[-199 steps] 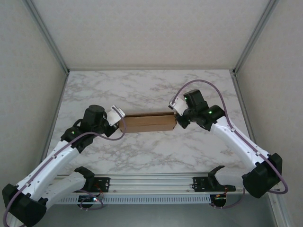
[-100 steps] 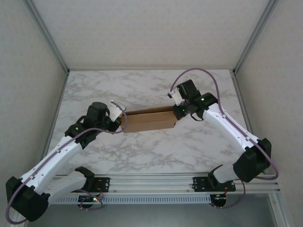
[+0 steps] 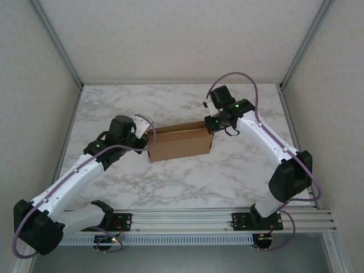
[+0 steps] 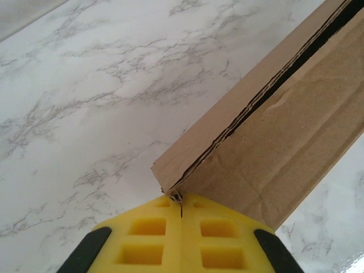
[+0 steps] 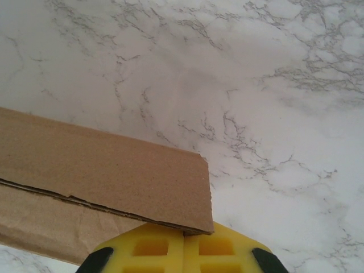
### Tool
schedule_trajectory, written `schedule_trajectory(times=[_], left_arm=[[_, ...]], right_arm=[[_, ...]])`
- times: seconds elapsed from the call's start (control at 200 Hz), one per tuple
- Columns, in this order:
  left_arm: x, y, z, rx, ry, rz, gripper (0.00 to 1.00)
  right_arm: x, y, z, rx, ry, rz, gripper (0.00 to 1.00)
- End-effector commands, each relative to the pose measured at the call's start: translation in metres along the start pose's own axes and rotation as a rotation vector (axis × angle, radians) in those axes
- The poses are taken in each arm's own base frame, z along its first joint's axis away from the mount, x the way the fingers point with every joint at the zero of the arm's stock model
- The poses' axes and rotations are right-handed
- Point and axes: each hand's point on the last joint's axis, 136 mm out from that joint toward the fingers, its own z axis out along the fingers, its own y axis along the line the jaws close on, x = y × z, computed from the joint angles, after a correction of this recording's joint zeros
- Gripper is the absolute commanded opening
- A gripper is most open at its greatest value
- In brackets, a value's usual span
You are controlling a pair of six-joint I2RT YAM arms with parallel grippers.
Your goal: Fold the paper box
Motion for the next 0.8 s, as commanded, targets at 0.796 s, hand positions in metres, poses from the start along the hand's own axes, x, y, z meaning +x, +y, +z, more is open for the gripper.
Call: schedule_trajectory(times=[0.796], left_arm=[[-0.050,0.000,-0.015,0.072,-0.104,-0.175,0.00]], right_arm=[[0.028,0.024,0.003,-0.090,0.059,-0.051,0.00]])
